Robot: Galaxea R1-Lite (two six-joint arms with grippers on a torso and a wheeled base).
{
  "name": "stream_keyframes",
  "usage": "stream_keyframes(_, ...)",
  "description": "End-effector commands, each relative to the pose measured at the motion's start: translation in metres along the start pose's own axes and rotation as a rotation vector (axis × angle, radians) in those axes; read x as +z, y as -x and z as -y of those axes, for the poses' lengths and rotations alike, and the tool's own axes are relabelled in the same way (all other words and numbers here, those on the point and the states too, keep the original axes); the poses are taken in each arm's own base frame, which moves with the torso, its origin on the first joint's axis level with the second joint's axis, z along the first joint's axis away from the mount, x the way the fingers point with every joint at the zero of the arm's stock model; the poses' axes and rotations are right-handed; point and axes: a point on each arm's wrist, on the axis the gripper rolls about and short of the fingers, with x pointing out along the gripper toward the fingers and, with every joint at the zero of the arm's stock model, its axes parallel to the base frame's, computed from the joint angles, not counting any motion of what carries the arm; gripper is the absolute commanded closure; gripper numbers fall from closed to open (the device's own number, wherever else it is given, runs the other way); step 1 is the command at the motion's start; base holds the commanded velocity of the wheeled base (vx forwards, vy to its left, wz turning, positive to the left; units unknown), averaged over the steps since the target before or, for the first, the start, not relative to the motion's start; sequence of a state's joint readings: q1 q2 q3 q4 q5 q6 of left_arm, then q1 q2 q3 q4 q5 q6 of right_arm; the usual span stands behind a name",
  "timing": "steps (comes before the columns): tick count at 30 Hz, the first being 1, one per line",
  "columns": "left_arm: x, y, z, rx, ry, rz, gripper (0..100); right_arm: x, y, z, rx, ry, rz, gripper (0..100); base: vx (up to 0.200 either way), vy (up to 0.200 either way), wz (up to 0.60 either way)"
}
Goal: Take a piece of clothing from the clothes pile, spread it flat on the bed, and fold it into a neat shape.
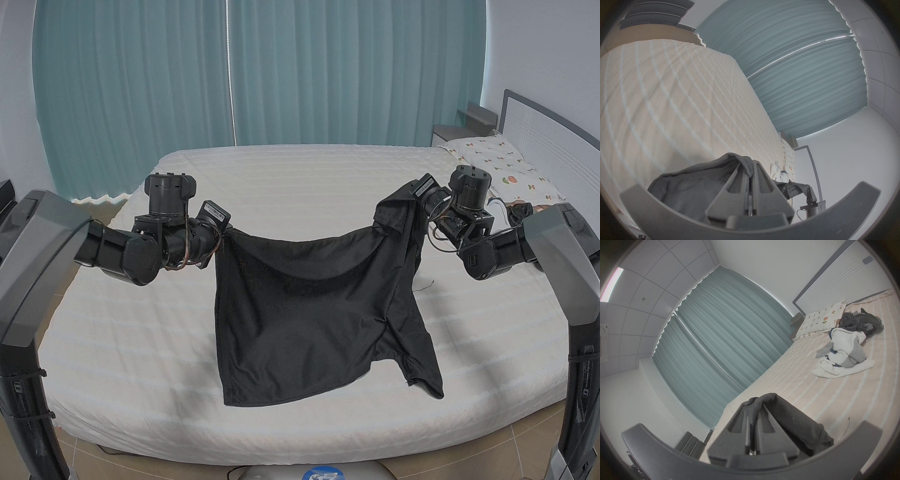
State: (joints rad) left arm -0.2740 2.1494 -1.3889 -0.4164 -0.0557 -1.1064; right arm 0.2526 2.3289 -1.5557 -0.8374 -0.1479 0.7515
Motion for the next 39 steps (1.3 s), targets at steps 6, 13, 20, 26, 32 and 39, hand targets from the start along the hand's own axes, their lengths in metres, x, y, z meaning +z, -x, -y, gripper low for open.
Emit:
stream_keyframes(6, -0.012, -0.058, -0.036, 0.058, 0.018, -0.017, 0, -0.057, -0.014, 0.064, -0.119, 0.033, -0.096, 0, 0.0, 0.0, 0.0)
stream_keyframes(13, -0.009, -0.08, -0.055, 0.103, 0.032, 0.047, 0, -0.076, -0.027, 0.107, -0.195, 0.113, -0.068, 0, 0.0, 0.0, 0.0)
stream_keyframes(20, 0.007, -0.066, -0.071, 0.177, 0.051, 0.068, 0, -0.068, -0.026, 0.13, -0.331, 0.145, -0.052, 0, 0.0, 0.0, 0.0)
stream_keyframes(26, -0.001, -0.018, -0.075, 0.165, 0.026, -0.098, 0, -0.041, -0.001, 0.139, -0.323, 0.132, -0.124, 0, 0.0, 0.0, 0.0)
stream_keyframes(32, -0.013, 0.018, -0.083, 0.122, 0.041, -0.184, 0, -0.015, 0.004, 0.155, -0.321, 0.096, -0.122, 0, 0.0, 0.0, 0.0)
stream_keyframes(39, -0.041, 0.05, -0.119, 0.144, 0.058, -0.219, 0, 0.025, 0.014, 0.155, -0.279, -0.365, -0.068, 0, 0.0, 0.0, 0.0)
